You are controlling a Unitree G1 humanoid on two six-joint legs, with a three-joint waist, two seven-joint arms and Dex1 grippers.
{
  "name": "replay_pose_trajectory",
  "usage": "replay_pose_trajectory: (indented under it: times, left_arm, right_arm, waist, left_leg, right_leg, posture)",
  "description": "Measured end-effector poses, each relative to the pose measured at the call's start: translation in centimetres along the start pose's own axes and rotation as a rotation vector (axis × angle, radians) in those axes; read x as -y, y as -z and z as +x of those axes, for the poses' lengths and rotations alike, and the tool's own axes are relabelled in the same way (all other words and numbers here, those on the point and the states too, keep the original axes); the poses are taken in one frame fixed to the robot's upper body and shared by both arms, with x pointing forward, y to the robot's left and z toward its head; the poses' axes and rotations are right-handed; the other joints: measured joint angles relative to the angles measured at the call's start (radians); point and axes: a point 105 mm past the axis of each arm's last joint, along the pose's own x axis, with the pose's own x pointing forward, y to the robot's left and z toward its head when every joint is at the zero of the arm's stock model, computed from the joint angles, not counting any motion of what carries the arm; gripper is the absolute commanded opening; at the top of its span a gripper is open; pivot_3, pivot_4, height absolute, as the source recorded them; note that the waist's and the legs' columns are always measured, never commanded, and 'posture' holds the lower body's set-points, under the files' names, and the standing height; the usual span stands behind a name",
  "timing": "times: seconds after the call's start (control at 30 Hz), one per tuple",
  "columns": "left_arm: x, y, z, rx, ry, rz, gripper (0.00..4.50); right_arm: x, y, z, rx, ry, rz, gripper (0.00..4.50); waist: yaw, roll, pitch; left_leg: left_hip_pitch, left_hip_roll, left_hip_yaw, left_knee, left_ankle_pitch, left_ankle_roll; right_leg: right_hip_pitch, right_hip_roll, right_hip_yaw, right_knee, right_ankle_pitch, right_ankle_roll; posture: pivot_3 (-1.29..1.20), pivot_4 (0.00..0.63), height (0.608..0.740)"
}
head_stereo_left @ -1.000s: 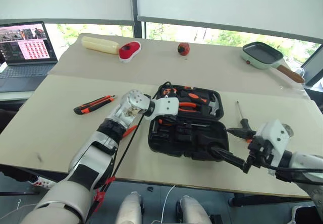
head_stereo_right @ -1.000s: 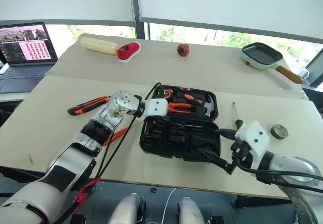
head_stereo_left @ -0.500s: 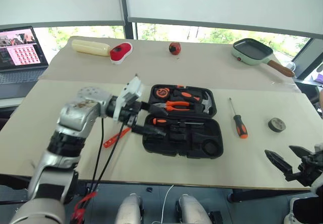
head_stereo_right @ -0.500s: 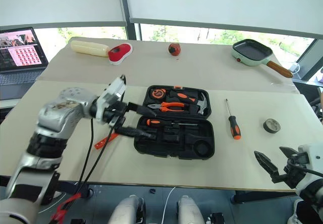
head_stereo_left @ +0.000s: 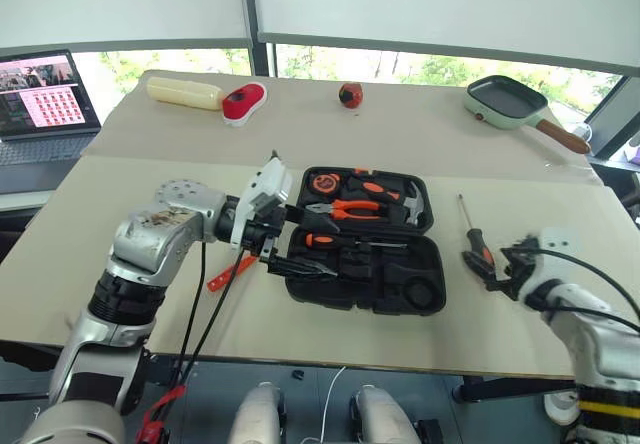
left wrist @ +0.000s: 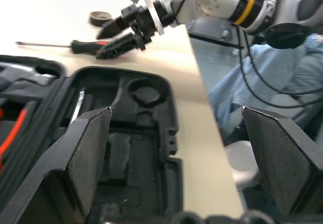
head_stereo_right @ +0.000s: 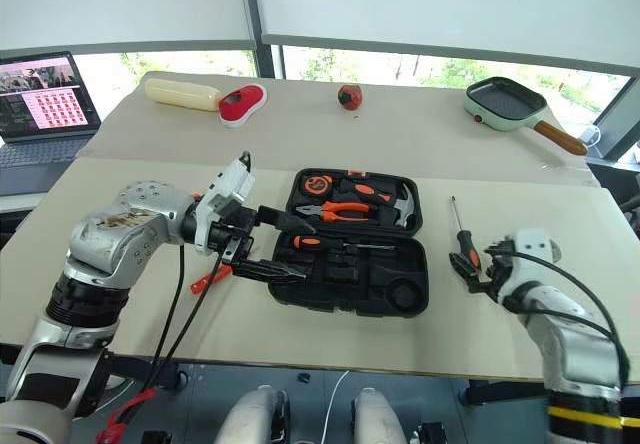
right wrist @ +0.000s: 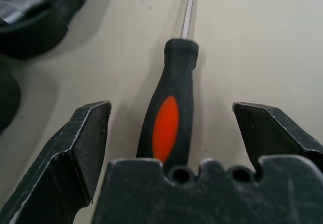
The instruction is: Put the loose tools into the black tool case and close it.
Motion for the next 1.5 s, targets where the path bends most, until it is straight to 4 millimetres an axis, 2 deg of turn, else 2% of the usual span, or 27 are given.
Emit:
replay_pose_trajectory:
  times: [0.07,0.33,0.43,0.5,0.57,0.6,0.67,0.77,0.83,0.9,1.07,1.3,1.5]
  left_arm:
    - [0.0,0.0,0.0,0.001,-0.006,-0.001,4.5]
    - [-0.2,0.9,-0.8,-0.025,-0.047,-0.027,4.5]
    - [-0.2,1.1,-1.4,-0.036,-0.065,-0.033,4.5]
    - [-0.2,1.3,-2.2,-0.055,-0.087,-0.036,4.5]
    - [-0.1,1.8,-3.3,-0.08,-0.106,-0.05,4.5]
    - [0.1,2.3,-3.9,-0.099,-0.11,-0.063,4.5]
    - [0.5,3.1,-4.8,-0.129,-0.108,-0.078,4.5]
    - [0.7,3.0,-5.0,-0.139,-0.098,-0.059,4.5]
    - [0.7,2.9,-5.0,-0.136,-0.096,-0.046,4.5]
    - [0.5,2.8,-4.9,-0.133,-0.101,-0.043,4.5]
    - [0.4,2.5,-4.7,-0.128,-0.109,-0.026,4.5]
    - [0.4,2.5,-4.9,-0.133,-0.117,-0.023,4.5]
    - [0.2,2.4,-4.9,-0.133,-0.133,-0.017,4.5]
  right_arm:
    - [-0.1,0.0,0.2,0.004,0.016,-0.002,3.84]
    - [-1.0,-0.2,-0.4,0.022,0.022,-0.02,1.11]
    - [-1.3,-1.8,-0.9,0.08,-0.026,-0.023,1.05]
    - [-2.3,-3.9,-1.5,0.135,-0.13,-0.067,1.05]
    - [-4.0,-6.6,-2.4,0.186,-0.272,-0.165,1.05]
    - [-5.5,-7.9,-3.0,0.195,-0.387,-0.244,1.05]
    - [-8.4,-9.3,-4.4,0.187,-0.59,-0.388,1.05]
    - [-11.1,-8.3,-4.9,0.125,-0.793,-0.502,1.05]
    - [-12.7,-6.7,-4.4,0.071,-0.898,-0.576,1.05]
    - [-13.1,-5.9,-3.6,0.042,-0.935,-0.622,1.05]
    - [-11.8,-5.3,-1.4,0.006,-0.923,-0.773,1.05]
    - [-9.7,-4.8,-0.9,-0.032,-0.94,-0.835,1.05]
    - [-10.1,-4.4,-0.4,-0.001,-0.956,-0.841,1.05]
  waist:
    - [-0.002,0.0,0.0]
    - [-0.004,0.0,0.0]
    - [-0.003,0.001,0.0]
    - [-0.005,0.001,0.001]
    - [-0.01,0.002,0.001]
    - [-0.013,0.002,0.002]
    - [-0.01,0.001,0.002]
    - [0.003,-0.001,0.002]
    - [0.008,-0.001,0.003]
    - [0.009,-0.001,0.003]
    - [0.009,-0.002,0.003]
    - [0.009,-0.002,0.003]
    - [0.006,-0.002,0.003]
  left_leg:
    - [0.0,0.0,0.0,0.0,0.0,0.0]
    - [0.0,0.0,0.001,0.0,0.0,0.0]
    - [0.0,0.0,0.001,0.0,0.0,0.0]
    - [0.0,0.001,0.001,0.0,0.0,0.0]
    - [0.0,0.001,0.002,-0.001,0.0,0.0]
    - [0.0,0.002,0.002,-0.002,0.0,0.0]
    - [0.001,0.003,0.001,-0.003,0.0,0.0]
    - [0.0,0.004,0.002,-0.002,0.0,0.0]
    - [-0.001,0.003,0.003,0.0,0.0,0.0]
    - [-0.001,0.002,0.003,0.001,0.0,0.0]
    - [-0.002,0.002,0.003,0.0,0.0,0.0]
    - [-0.002,0.002,0.003,0.0,0.0,0.0]
    - [-0.002,0.003,0.003,0.0,0.0,0.0]
  right_leg:
    - [0.0,0.0,0.0,0.0,0.0,0.0]
    - [-0.001,0.0,0.001,0.0,0.0,0.0]
    - [-0.001,0.0,0.001,0.0,0.0,0.0]
    - [-0.002,0.0,0.001,0.0,0.0,0.0]
    - [-0.002,0.0,0.001,0.0,0.0,0.0]
    - [-0.002,0.001,0.001,0.0,0.0,0.0]
    - [-0.002,0.002,0.001,0.0,0.0,-0.001]
    - [-0.001,0.002,-0.001,-0.001,0.0,-0.001]
    - [-0.002,0.001,-0.001,-0.001,0.0,-0.001]
    - [-0.002,0.0,-0.001,-0.001,0.0,0.0]
    - [-0.003,0.0,0.0,-0.001,0.0,0.0]
    - [-0.003,0.0,-0.001,-0.001,0.0,0.0]
    - [-0.003,0.001,0.0,0.0,0.0,0.0]
  posture:
    - [0.0,0.15,0.74]
    - [0.0,0.15,0.74]
    - [0.0,0.15,0.74]
    - [0.0,0.15,0.74]
    - [0.0,0.15,0.74]
    - [0.0,0.15,0.74]
    - [0.0,0.15,0.74]
    - [0.0,0.15,0.74]
    - [0.0,0.15,0.74]
    - [0.0,0.15,0.74]
    - [0.0,0.15,0.74]
    - [0.0,0.15,0.74]
    - [0.0,0.15,0.74]
